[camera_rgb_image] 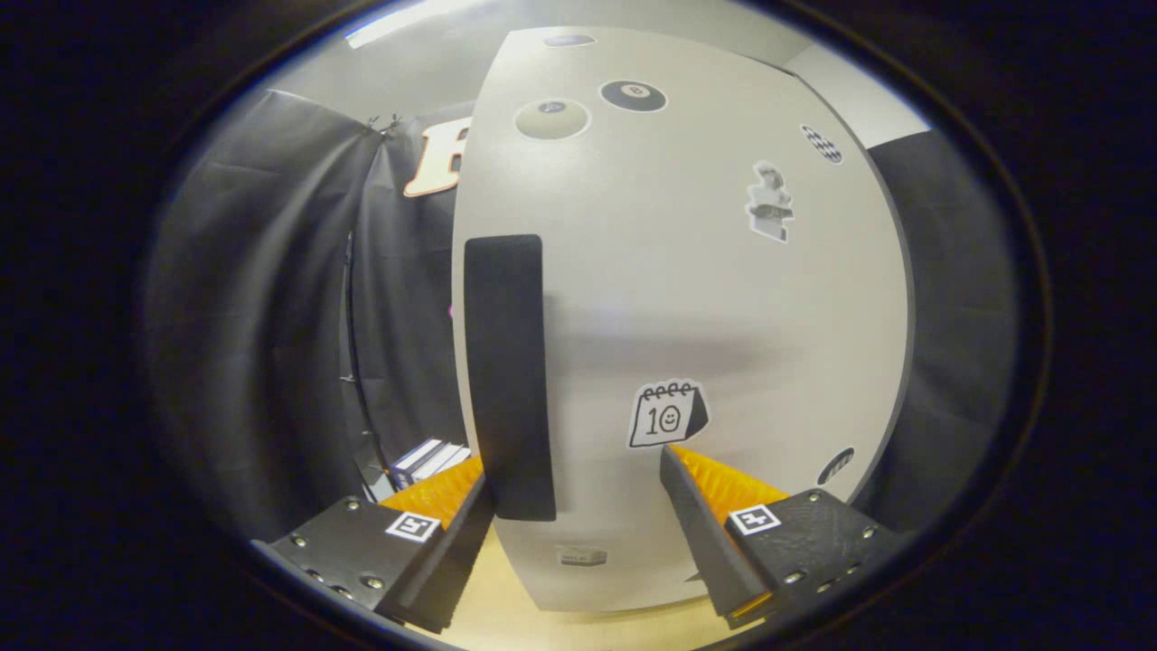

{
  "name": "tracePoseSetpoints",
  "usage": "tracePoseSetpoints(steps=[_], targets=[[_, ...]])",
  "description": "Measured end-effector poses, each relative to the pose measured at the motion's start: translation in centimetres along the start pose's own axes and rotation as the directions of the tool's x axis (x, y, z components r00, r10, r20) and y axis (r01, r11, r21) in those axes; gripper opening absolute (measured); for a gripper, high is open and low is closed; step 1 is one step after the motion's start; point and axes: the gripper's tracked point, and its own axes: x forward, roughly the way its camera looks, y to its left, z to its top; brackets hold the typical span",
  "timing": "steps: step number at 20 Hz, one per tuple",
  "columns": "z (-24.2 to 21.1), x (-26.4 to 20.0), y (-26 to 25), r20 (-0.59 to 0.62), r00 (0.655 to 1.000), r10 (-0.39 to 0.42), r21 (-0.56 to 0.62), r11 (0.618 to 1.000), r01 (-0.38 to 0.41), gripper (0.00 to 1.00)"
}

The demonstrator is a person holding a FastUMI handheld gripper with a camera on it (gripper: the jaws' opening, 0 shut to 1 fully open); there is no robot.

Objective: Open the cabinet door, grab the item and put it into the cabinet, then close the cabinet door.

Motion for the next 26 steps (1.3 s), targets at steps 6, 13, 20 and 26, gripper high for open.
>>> tracePoseSetpoints(steps=[6,13,20,26], targets=[[-0.1,2.1,0.0,0.034,0.997,-0.072,0.009,0.997,0.072,1.0],[0.0,2.5,0.1,0.055,0.996,-0.071,0.003,0.997,0.071,1.0],[-1.2,0.9,0.9,-0.008,1.0,-0.027,0.034,0.999,0.027,1.0],[1.5,-7.6,0.5,0.081,0.996,-0.042,0.0,0.999,0.042,1.0]])
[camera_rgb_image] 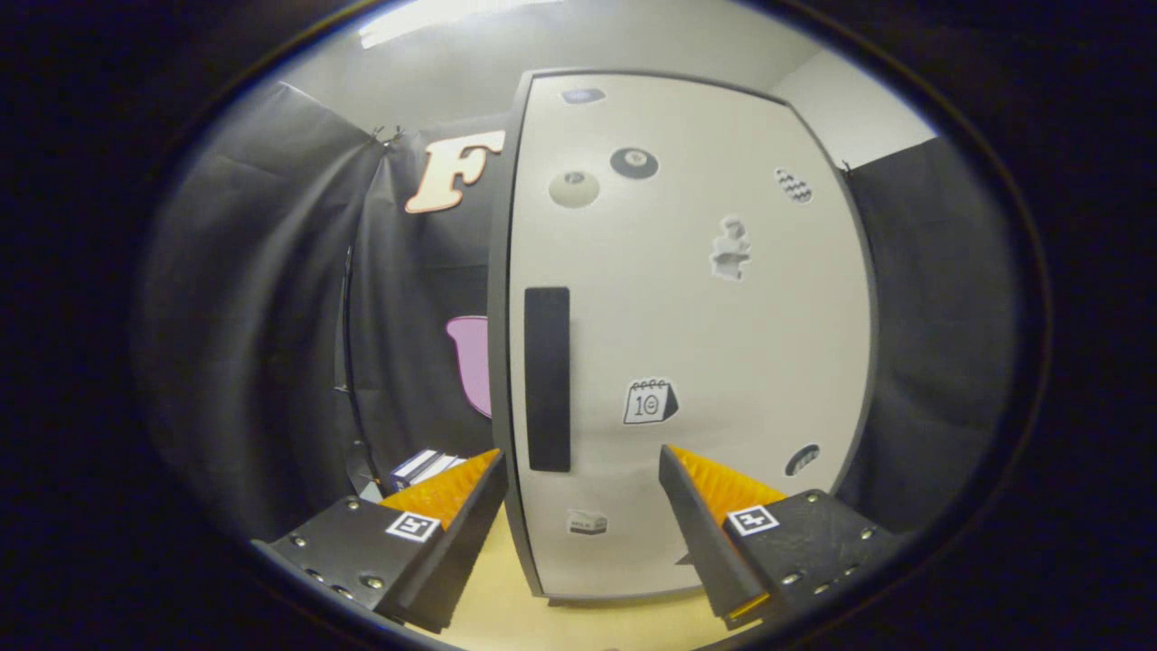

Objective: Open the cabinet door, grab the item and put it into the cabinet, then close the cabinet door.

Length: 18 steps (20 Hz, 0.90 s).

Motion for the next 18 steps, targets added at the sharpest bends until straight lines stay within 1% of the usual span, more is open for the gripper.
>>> tracePoseSetpoints(steps=[2,6,11,14,18], targets=[[0.4,-2.9,-1.5,-0.022,0.999,-0.034,0.024,0.999,0.034,0.99],[0.5,-9.0,-3.9,-0.042,0.994,-0.101,0.03,0.994,0.102,1.0],[0.0,-15.7,-4.7,-0.077,0.985,-0.152,-0.022,0.988,0.151,1.0],[0.5,-17.6,-4.7,-0.063,0.984,-0.169,0.002,0.985,0.17,1.0],[0.9,-18.2,-5.2,-0.047,0.981,-0.189,-0.001,0.982,0.189,1.0]])
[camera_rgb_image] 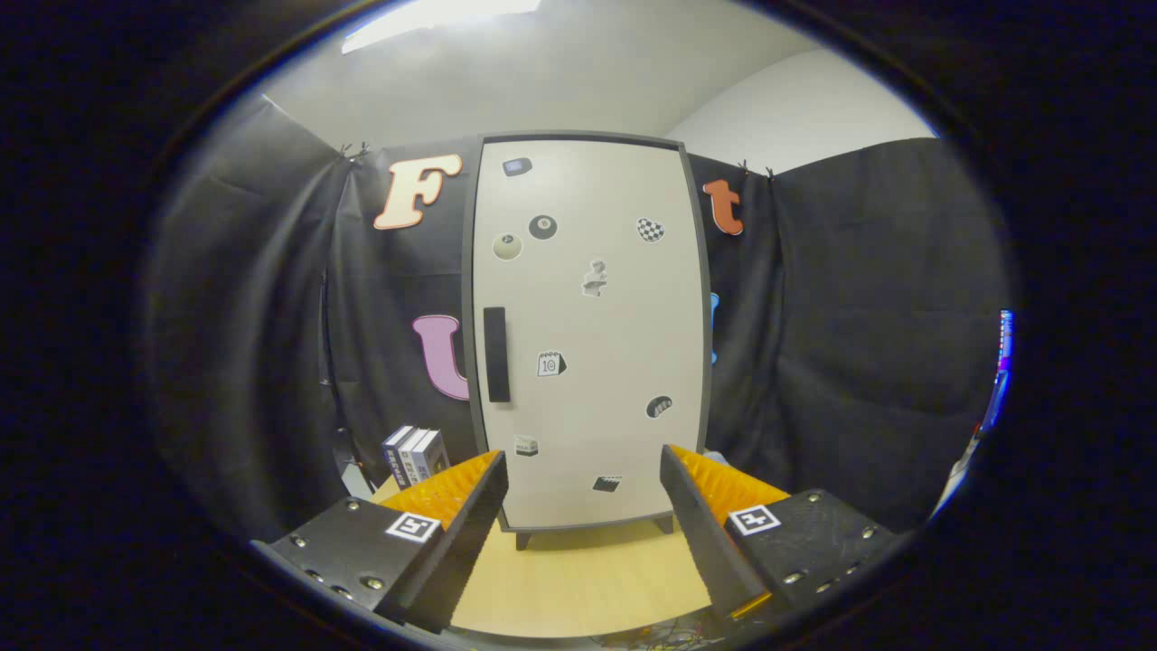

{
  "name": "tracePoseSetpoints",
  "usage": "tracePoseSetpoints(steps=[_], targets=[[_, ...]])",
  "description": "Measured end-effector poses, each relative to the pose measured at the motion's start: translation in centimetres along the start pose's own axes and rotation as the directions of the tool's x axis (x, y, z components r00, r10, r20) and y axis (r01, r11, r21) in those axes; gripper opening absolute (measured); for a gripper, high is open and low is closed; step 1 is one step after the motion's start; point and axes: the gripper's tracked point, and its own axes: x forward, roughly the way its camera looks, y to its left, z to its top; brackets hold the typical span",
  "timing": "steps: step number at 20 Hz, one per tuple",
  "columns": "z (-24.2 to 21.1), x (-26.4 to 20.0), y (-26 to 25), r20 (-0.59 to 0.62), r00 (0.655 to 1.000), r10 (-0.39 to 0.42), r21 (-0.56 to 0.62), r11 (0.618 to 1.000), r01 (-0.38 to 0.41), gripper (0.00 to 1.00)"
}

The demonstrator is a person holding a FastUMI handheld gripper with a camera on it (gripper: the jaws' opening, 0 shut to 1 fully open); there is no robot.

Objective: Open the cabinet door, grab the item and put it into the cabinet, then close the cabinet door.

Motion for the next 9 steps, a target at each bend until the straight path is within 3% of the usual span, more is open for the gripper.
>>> tracePoseSetpoints(steps=[9], targets=[[1.13,0.77,-0.38,0.023,1.0,-0.001,0.009,1.0,0.0,1.0]])
